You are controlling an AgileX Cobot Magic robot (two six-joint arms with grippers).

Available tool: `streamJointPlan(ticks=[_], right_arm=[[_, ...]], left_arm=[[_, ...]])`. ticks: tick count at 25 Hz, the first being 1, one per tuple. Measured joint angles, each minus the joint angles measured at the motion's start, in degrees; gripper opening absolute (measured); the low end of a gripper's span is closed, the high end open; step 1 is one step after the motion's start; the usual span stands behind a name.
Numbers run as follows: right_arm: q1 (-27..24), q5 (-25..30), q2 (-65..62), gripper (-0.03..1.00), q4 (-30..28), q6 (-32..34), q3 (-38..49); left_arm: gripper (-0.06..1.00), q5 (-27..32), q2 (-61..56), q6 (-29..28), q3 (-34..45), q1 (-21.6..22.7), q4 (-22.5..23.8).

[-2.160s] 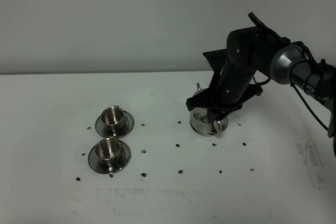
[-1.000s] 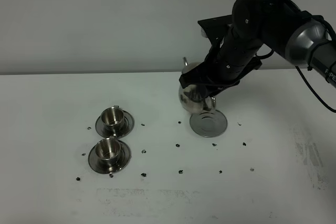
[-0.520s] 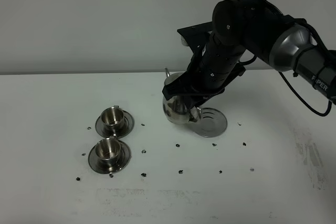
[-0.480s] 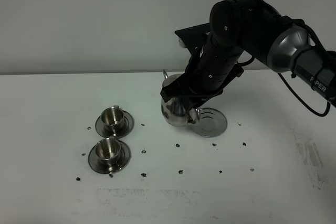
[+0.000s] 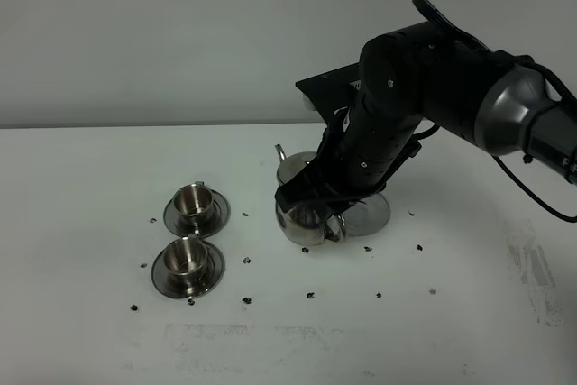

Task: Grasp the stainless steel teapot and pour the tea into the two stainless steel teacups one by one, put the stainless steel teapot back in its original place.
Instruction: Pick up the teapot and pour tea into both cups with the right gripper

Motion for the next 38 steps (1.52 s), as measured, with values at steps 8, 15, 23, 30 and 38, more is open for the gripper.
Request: streamJointPlan(ticks=[8,15,23,30,38], right_arm=[[6.4,-4.9,-2.8,0.2,-0.7,0.4,4.4],[10.9,-6.4,-2.8,0.2,-3.5,3.5,4.7],[14.6,-9.4,-2.3,0.2,-5.6,7.1,10.3],[17.4,-14.1,-1.9,0.2,-7.3,9.1,11.9],[19.0,-14.8,-0.2,0.2,-8.9,10.2,12.3]], left_arm=[[0.46,0.0,0.0,0.0,0.0,0.0,0.0],[0.46,0.0,0.0,0.0,0.0,0.0,0.0],[0.46,0.0,0.0,0.0,0.0,0.0,0.0],[0.46,0.0,0.0,0.0,0.0,0.0,0.0],[0.46,0.0,0.0,0.0,0.0,0.0,0.0]])
